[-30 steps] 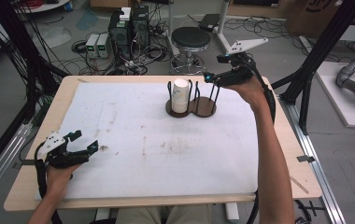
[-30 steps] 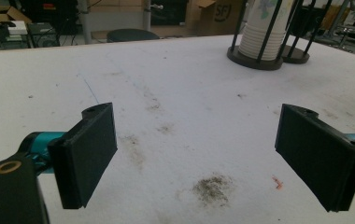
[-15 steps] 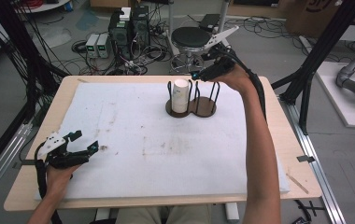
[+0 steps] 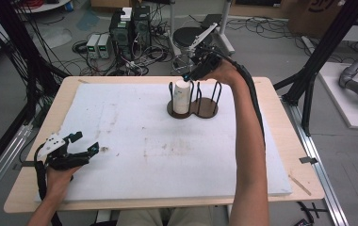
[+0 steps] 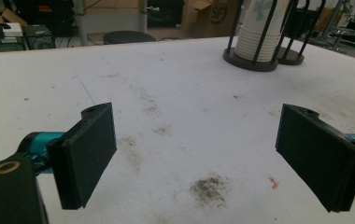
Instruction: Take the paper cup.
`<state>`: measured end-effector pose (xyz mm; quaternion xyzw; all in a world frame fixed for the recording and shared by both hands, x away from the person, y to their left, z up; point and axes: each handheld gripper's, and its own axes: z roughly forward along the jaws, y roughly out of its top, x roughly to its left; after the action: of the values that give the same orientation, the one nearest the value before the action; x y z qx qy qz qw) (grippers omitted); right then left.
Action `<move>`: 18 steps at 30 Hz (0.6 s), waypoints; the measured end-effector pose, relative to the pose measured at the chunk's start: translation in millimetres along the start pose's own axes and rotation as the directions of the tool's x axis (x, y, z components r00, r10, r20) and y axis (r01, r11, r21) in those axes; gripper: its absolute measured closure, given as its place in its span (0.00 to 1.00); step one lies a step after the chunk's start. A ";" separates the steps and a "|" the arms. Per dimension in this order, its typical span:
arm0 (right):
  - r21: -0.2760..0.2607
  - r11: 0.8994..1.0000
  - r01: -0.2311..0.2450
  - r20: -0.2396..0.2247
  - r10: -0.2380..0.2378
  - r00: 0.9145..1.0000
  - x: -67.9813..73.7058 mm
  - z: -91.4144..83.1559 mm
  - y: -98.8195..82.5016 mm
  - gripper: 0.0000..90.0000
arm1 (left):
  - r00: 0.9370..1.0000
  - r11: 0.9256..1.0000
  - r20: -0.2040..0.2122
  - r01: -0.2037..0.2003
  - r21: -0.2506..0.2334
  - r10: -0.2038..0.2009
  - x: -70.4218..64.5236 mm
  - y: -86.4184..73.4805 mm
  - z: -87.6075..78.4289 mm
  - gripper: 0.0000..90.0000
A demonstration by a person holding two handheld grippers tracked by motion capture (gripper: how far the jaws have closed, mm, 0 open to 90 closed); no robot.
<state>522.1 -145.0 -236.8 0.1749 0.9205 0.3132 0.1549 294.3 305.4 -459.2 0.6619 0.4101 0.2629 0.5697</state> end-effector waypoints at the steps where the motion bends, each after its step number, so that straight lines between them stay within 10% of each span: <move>1: 0.000 1.000 0.000 0.000 0.000 1.000 0.0 0.0 0.0 0.16 | 1.000 1.000 0.002 0.000 -0.002 0.000 0.1 -0.1 -0.1 0.14; 18: 0.126 0.992 0.030 -0.056 -0.023 0.998 -9.3 29.0 9.4 0.16 | 1.000 1.000 0.010 -0.002 -0.003 0.002 0.3 -0.2 -0.1 0.13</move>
<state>544.0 -126.8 -251.2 0.1637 0.9447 0.2564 0.1227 294.3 305.7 -459.4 0.6628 0.4062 0.2609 0.5724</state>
